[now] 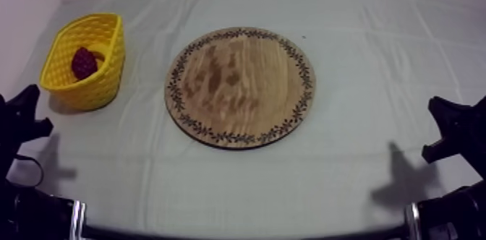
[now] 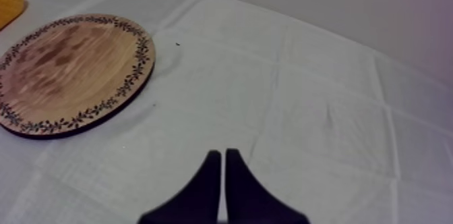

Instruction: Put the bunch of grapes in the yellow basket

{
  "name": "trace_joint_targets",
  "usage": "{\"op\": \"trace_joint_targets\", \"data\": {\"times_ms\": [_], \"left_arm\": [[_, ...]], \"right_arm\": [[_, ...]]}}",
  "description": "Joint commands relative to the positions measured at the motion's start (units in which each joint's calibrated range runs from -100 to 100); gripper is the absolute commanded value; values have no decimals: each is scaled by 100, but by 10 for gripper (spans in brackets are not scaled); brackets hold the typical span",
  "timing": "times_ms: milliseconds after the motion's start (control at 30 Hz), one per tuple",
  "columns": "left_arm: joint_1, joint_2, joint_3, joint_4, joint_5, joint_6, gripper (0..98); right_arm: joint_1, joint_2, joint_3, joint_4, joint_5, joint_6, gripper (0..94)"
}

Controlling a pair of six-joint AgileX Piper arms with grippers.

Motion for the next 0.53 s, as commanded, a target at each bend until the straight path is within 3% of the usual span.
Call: {"op": "trace_joint_targets", "data": {"times_ms": [0, 500], "left_arm": [[5, -4, 11, 138, 189, -188, 0], [7, -4, 22, 189, 473, 45, 0]], "right_arm": [[0, -1, -3, 1, 0, 2, 4], [2, -1, -3, 1, 0, 3, 4]]}}
